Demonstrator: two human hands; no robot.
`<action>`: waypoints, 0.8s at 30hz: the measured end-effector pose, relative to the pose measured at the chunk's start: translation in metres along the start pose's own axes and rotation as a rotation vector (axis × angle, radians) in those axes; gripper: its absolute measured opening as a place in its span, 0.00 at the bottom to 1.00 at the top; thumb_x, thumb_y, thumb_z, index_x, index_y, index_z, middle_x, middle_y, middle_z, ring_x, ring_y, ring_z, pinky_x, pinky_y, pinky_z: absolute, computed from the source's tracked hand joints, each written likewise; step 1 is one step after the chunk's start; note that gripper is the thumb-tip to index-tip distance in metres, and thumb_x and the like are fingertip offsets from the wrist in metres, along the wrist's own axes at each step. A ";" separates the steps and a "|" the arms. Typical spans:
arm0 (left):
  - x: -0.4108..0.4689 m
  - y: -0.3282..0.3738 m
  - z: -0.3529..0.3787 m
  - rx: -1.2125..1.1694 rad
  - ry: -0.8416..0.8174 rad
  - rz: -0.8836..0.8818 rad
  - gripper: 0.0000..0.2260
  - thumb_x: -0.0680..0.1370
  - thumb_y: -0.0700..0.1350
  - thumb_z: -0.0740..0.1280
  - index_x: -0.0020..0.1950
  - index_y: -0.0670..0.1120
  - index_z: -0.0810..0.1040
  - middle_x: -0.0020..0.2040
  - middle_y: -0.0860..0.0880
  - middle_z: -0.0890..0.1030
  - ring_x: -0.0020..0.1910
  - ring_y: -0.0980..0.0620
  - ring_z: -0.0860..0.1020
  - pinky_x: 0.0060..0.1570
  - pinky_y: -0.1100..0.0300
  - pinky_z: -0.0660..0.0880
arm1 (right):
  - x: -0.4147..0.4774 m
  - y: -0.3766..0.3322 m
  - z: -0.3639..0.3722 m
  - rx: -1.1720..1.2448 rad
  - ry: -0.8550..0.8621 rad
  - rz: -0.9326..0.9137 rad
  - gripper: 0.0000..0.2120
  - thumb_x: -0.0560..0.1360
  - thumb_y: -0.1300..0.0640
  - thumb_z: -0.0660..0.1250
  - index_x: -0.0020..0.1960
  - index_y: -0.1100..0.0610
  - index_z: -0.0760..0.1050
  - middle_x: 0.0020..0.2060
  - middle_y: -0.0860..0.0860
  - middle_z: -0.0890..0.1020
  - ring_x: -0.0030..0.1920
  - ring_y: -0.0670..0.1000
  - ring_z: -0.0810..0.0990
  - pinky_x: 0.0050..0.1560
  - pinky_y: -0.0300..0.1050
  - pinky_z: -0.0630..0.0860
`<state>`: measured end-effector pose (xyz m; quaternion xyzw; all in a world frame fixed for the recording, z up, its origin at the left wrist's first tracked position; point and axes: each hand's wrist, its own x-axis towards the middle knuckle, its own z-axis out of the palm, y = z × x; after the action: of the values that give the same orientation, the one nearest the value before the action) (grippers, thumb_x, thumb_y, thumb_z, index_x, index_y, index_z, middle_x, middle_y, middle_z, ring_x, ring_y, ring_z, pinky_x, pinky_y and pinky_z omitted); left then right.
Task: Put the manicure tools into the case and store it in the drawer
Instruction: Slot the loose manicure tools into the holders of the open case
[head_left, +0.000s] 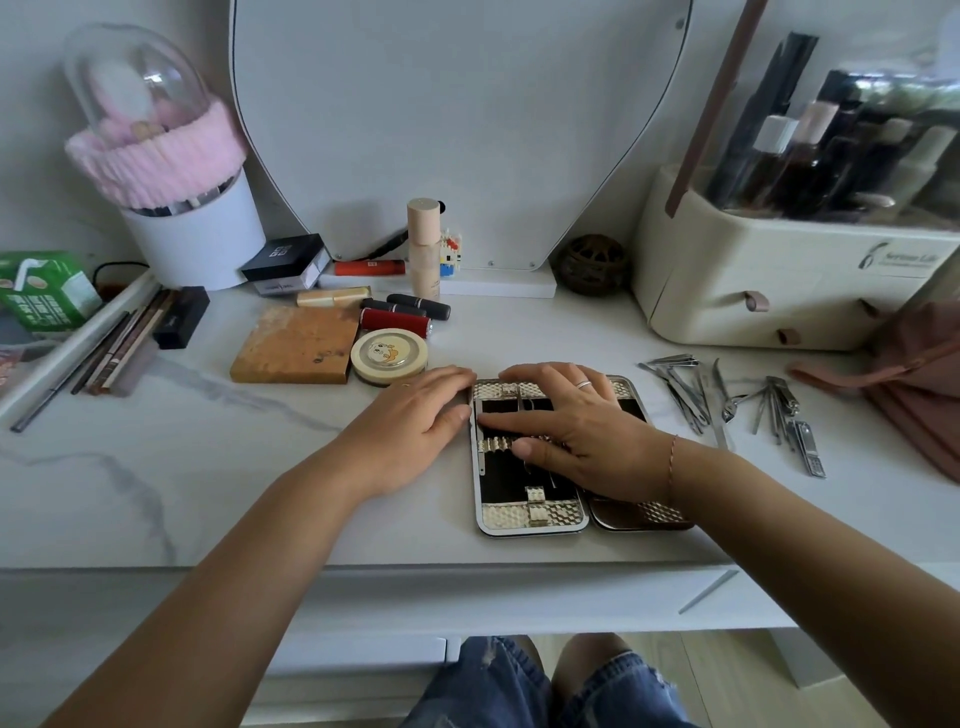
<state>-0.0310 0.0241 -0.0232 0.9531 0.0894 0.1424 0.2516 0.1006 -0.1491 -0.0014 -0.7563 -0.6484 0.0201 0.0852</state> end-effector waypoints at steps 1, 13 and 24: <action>0.000 0.000 0.000 -0.003 -0.001 -0.002 0.20 0.80 0.47 0.57 0.72 0.48 0.64 0.72 0.51 0.65 0.71 0.56 0.61 0.66 0.68 0.53 | -0.002 -0.001 0.000 0.018 0.020 0.005 0.23 0.75 0.36 0.46 0.67 0.35 0.66 0.70 0.45 0.59 0.69 0.46 0.54 0.68 0.46 0.46; -0.002 0.002 0.000 0.002 0.014 0.044 0.20 0.79 0.50 0.59 0.71 0.50 0.65 0.70 0.55 0.67 0.64 0.66 0.60 0.60 0.76 0.51 | -0.074 0.084 -0.025 0.181 0.419 0.846 0.06 0.68 0.51 0.73 0.37 0.52 0.79 0.33 0.48 0.79 0.38 0.50 0.76 0.36 0.41 0.68; -0.003 0.002 0.000 -0.013 -0.003 0.002 0.20 0.78 0.51 0.58 0.71 0.51 0.64 0.70 0.55 0.66 0.69 0.60 0.61 0.66 0.66 0.55 | -0.054 0.087 -0.029 0.197 0.319 0.905 0.11 0.69 0.53 0.70 0.29 0.48 0.75 0.33 0.52 0.81 0.39 0.53 0.78 0.40 0.43 0.73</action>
<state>-0.0341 0.0216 -0.0225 0.9517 0.0872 0.1419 0.2578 0.1812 -0.2183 0.0096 -0.9442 -0.2286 0.0005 0.2372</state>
